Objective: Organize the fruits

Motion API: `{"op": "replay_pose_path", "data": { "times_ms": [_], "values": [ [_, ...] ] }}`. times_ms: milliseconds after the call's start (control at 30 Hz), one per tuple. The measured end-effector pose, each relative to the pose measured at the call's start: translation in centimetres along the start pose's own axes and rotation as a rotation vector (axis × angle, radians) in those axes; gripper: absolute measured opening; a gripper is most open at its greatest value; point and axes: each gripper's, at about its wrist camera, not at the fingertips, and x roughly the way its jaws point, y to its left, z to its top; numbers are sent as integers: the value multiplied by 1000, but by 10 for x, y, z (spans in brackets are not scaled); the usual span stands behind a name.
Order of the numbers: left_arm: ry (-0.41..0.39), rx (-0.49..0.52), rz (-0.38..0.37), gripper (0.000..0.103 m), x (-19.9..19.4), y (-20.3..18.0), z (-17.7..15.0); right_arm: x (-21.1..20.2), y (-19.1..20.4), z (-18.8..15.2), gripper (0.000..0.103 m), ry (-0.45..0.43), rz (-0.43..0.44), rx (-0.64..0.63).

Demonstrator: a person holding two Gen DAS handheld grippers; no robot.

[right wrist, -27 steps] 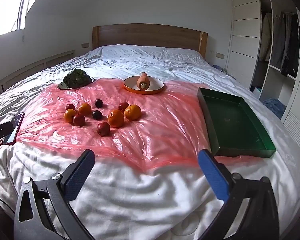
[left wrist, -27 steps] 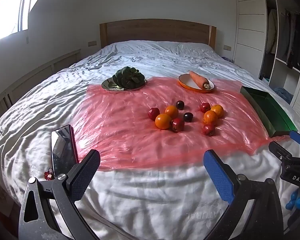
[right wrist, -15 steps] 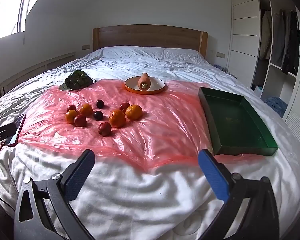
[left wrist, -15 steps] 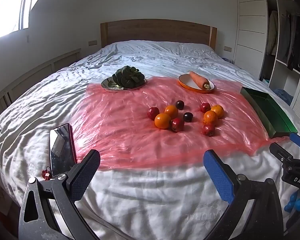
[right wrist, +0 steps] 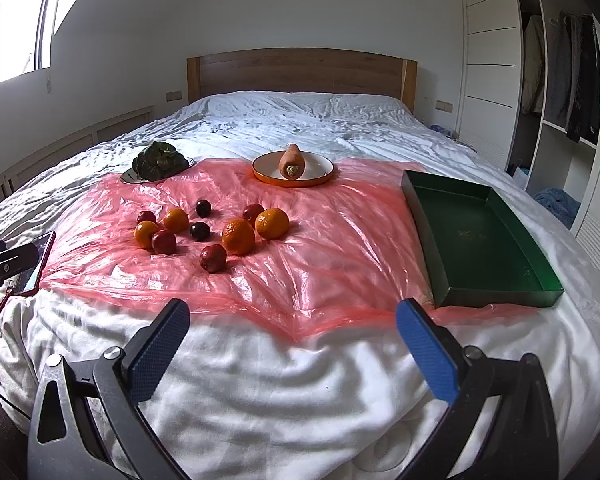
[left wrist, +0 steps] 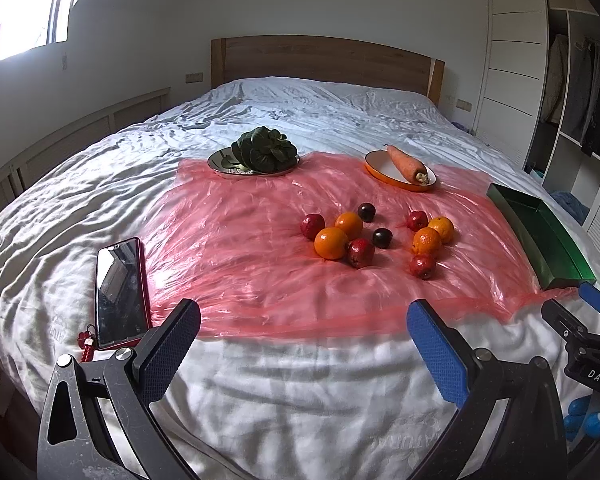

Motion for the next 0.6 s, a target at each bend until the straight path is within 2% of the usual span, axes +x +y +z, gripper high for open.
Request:
{"op": "replay_pose_path", "data": {
  "times_ms": [133,433,600],
  "values": [
    [-6,13,-13,102,-1,-3,2,1,-3,0,103,5,-23,14],
    [-44,56,9,102,-6,-10,10,4,-10,4,103,26,-44,39],
    [-28,63,6,102,-3,-13,15,4,-7,6,103,11,-58,-6]
  ]
}}
